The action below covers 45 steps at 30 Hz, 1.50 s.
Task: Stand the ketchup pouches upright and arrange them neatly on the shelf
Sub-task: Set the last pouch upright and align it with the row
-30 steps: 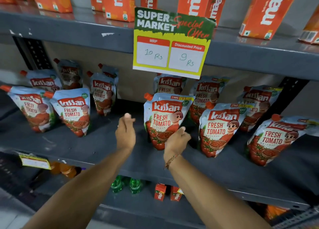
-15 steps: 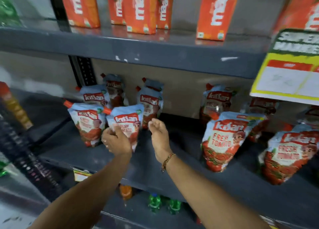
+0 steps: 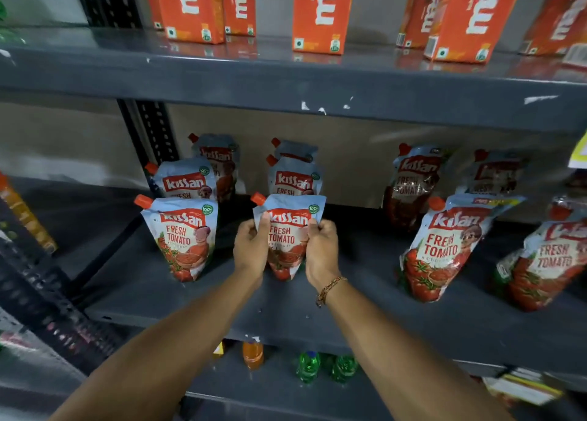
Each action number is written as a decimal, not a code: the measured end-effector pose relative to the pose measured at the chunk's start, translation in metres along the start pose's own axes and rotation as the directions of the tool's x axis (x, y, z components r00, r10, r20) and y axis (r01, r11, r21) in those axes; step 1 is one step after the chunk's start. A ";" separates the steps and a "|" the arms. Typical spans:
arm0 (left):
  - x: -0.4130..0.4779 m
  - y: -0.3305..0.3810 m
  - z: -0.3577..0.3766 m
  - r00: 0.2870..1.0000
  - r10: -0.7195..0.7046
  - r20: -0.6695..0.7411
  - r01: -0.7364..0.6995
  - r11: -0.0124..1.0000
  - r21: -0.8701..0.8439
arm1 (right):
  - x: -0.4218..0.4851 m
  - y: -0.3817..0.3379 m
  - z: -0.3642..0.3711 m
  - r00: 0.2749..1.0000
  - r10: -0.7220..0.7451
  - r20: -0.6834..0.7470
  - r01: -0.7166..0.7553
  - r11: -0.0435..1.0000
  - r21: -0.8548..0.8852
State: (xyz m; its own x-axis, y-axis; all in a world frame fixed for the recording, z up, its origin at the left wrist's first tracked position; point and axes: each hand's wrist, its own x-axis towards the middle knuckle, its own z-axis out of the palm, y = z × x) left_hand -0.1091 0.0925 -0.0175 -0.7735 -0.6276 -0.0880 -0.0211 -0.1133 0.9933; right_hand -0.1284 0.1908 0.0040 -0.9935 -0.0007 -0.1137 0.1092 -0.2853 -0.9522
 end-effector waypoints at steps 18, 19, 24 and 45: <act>-0.016 -0.007 -0.061 0.858 0.085 -0.507 -0.101 0.995 -0.005 | -0.063 0.042 0.030 0.945 -0.325 0.038 0.323 0.907 -0.269; -0.008 -0.008 -0.074 0.835 0.086 -0.543 -0.090 0.996 0.020 | -0.067 0.048 0.042 0.950 -0.288 0.120 0.310 0.915 -0.259; 0.019 0.008 -0.118 0.833 -0.067 -0.549 0.082 0.997 0.002 | -0.067 0.049 0.087 0.925 0.181 0.334 -0.140 0.980 -0.144; 0.054 0.005 -0.157 0.957 -0.050 -0.284 0.036 0.998 -0.056 | -0.068 0.051 0.125 0.848 0.221 0.482 -0.234 0.972 -0.033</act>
State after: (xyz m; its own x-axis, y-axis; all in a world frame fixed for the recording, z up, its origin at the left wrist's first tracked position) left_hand -0.0513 -0.0626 -0.0285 -0.5594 -0.8143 -0.1552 -0.0132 -0.1785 0.9839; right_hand -0.0596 0.0569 -0.0011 -0.8337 -0.5255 -0.1699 0.3397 -0.2454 -0.9080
